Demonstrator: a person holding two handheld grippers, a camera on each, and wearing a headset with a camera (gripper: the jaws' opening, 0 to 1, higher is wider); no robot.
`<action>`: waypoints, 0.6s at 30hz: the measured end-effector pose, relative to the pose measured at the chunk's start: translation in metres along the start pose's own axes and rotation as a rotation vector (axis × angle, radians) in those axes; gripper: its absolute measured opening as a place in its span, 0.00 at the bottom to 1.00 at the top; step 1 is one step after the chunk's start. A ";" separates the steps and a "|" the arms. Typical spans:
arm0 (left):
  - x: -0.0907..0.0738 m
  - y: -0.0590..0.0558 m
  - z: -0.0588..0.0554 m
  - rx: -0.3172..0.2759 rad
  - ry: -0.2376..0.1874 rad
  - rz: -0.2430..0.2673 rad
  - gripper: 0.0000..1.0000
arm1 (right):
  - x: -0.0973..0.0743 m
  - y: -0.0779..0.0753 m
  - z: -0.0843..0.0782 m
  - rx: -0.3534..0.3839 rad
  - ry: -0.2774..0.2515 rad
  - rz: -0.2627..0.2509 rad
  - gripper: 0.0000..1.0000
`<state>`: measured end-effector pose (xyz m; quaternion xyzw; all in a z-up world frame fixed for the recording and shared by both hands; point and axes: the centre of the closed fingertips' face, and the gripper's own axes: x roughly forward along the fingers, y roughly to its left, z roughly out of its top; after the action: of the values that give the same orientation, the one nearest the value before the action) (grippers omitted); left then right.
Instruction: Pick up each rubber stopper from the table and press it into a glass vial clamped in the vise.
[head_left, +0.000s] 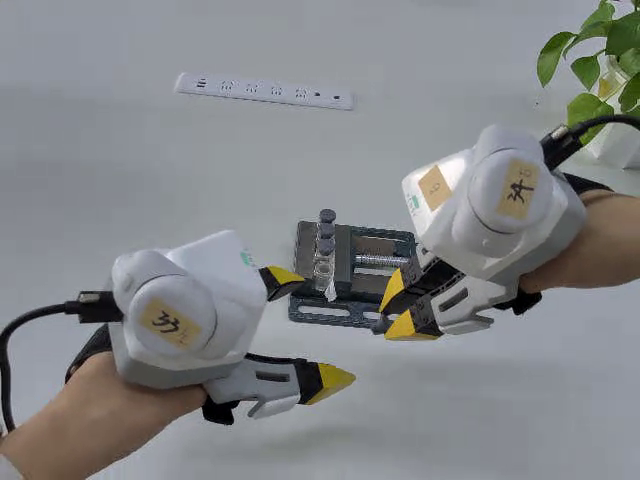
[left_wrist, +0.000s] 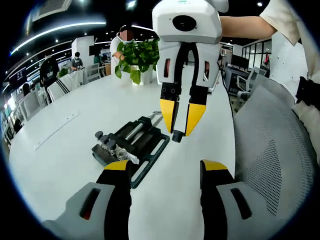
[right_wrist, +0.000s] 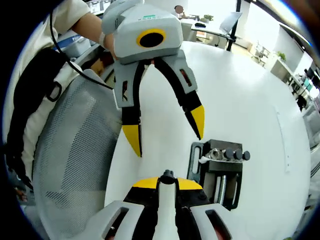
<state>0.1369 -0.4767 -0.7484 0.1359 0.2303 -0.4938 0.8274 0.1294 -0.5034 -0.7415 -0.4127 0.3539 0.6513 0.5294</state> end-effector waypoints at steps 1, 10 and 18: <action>0.002 -0.002 0.002 0.004 -0.002 -0.006 0.48 | -0.001 0.001 0.002 -0.004 0.005 0.002 0.07; 0.011 -0.015 0.017 0.027 -0.036 -0.060 0.29 | -0.002 0.004 0.005 -0.030 0.047 0.029 0.06; 0.016 -0.020 0.020 0.078 -0.028 -0.079 0.16 | -0.001 0.008 0.005 -0.037 0.071 0.054 0.06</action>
<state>0.1312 -0.5074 -0.7392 0.1521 0.2045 -0.5365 0.8045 0.1206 -0.5006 -0.7380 -0.4357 0.3714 0.6566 0.4911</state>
